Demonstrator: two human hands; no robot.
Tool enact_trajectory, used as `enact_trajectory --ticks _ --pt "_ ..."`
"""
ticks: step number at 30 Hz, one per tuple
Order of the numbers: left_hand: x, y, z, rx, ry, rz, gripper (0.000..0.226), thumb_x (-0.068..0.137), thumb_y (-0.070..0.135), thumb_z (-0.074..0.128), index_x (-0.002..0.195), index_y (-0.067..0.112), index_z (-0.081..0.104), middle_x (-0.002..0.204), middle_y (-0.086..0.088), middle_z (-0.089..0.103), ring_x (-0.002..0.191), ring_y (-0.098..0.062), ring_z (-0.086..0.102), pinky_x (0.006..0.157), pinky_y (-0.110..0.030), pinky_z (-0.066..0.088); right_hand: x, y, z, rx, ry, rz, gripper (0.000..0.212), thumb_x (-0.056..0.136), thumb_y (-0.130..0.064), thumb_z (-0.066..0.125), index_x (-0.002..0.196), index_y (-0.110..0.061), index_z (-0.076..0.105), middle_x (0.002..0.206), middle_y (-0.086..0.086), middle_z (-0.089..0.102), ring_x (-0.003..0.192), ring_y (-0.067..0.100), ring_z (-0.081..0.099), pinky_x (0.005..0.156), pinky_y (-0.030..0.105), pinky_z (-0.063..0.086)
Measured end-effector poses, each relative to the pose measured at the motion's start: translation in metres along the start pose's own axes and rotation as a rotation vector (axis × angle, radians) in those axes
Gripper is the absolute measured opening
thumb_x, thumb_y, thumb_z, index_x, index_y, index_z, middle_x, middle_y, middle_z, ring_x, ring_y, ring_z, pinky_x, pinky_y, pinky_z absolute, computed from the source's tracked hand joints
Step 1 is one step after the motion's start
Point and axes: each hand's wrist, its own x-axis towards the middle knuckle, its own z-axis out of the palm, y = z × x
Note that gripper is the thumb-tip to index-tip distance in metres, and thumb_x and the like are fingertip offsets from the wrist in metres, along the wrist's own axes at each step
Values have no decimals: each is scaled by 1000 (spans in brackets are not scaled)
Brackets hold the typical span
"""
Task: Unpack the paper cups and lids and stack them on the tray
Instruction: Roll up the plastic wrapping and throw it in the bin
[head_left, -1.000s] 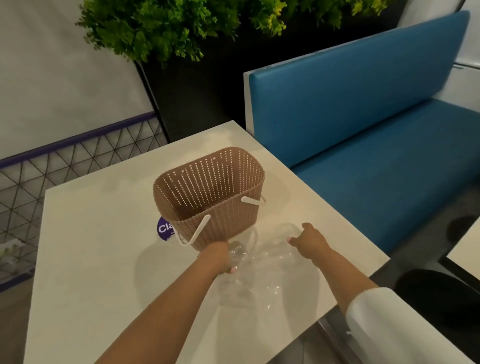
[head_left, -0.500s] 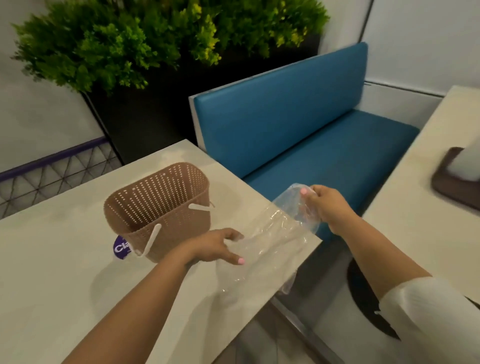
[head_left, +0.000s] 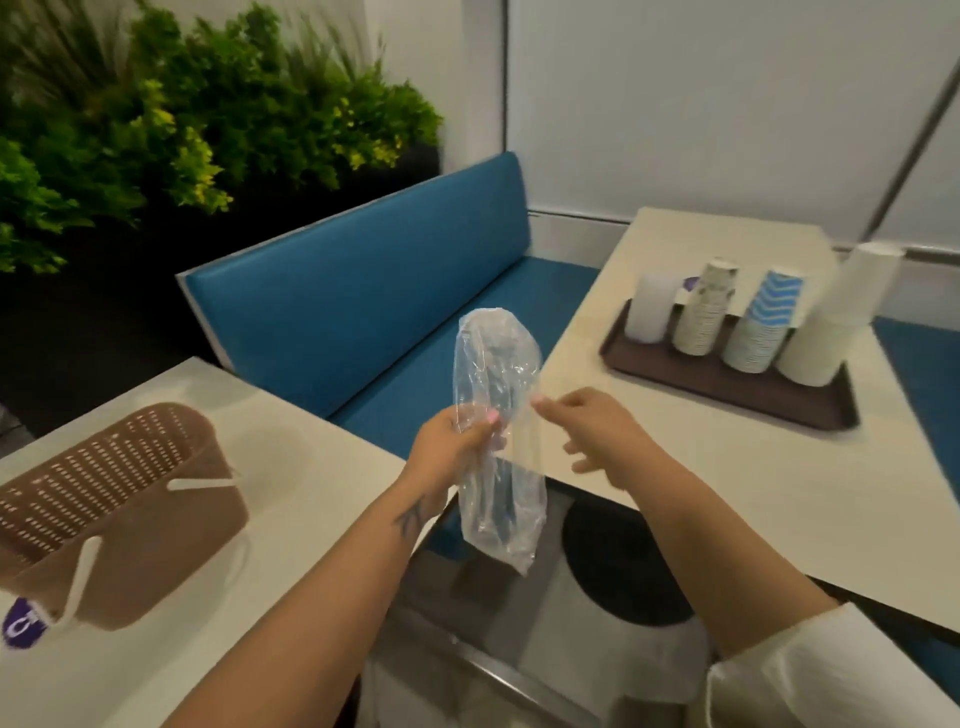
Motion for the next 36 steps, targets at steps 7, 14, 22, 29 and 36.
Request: enact_trajectory --ticks 7,14,22,29,36 --pt "-10 16 72 -49 -145 25 33 93 48 49 107 24 68 115 -3 69 110 -25 64 99 -41 48 -21 30 -45 414 -183 69 33 84 -29 70 109 -8 64 97 8 69 91 25 64 75 37 51" --pt "-10 28 92 58 -472 -100 49 81 49 68 118 17 65 112 -3 70 104 -21 67 97 -42 50 -25 45 -84 410 -224 49 14 89 -17 64 101 -10 66 84 5 68 69 18 64 67 31 52" --pt "-15 38 113 296 -295 -25 18 84 30 71 99 21 73 106 7 65 102 -12 56 96 -31 37 -30 44 -113 186 -73 116 48 85 -56 59 113 -18 66 82 1 49 66 14 38 62 26 37" --pt "-8 35 121 338 -178 146 8 77 28 77 84 27 73 104 6 69 106 -18 60 97 -38 46 -30 57 -127 229 -248 226 57 84 -56 58 126 -16 55 48 -1 32 44 9 21 54 25 35" --pt "-11 41 124 198 -161 162 29 81 22 75 106 11 68 94 -5 72 67 -9 69 65 -26 57 -31 65 -126 438 -293 10 36 88 -40 57 115 -16 62 111 11 69 95 24 68 88 37 54"
